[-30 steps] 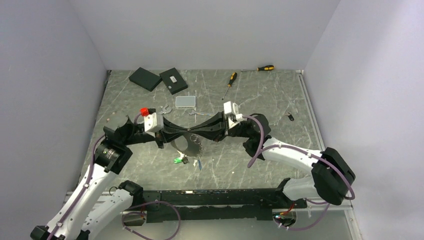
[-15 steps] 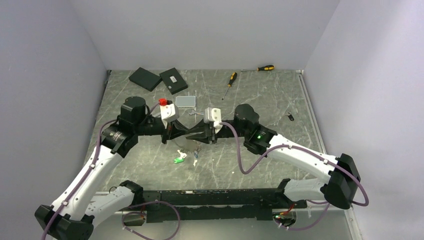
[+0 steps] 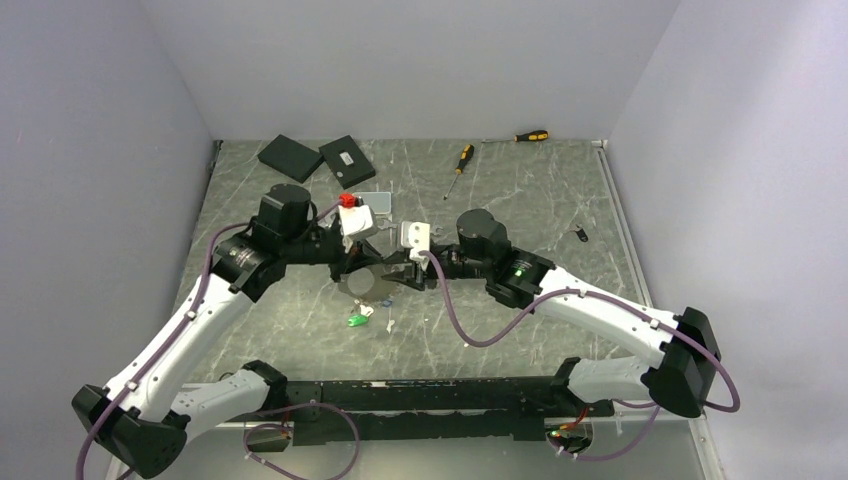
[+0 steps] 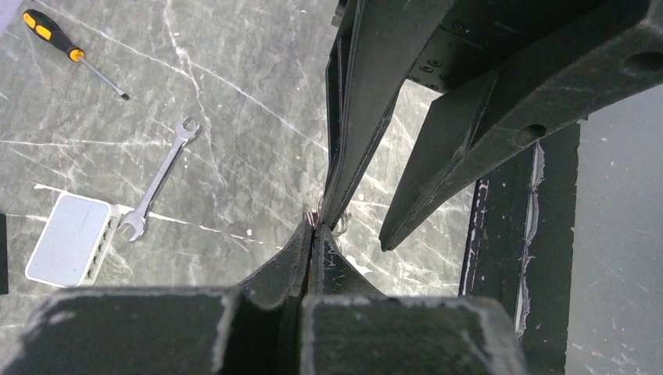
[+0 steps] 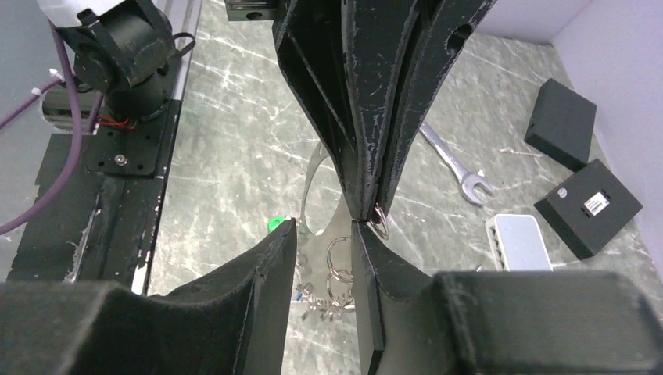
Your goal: Put the keys on the keyring
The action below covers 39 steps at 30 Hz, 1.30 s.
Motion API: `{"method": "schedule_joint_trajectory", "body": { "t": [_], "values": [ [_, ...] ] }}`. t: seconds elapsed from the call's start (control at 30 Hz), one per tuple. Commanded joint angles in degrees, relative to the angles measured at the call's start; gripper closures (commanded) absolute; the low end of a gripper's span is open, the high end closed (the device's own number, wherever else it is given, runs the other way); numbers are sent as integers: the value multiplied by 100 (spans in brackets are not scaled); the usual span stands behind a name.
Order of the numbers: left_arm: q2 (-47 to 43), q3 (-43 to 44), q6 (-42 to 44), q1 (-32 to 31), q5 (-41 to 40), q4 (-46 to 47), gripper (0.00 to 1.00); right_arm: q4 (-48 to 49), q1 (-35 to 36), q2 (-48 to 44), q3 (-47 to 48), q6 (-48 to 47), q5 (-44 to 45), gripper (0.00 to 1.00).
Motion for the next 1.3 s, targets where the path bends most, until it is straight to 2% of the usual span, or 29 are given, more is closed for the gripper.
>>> {"method": "schedule_joint_trajectory", "body": {
  "t": [0.0,0.33,0.8,1.07,1.27],
  "values": [
    [-39,196,102,-177,144,-300,100,389,-92,-284,47,-94,428,65],
    [-41,223,83,-195,179,-276,100,277,-103,-220,99,-108,707,67],
    [-39,184,61,-194,32,-248,100,-32,-108,-38,305,-39,242,67],
    [-56,193,74,-195,-29,-270,100,-823,-107,26,575,-442,269,66],
    [-34,221,85,-192,-4,-271,100,-862,-156,24,641,-397,-200,66]
  ]
}}
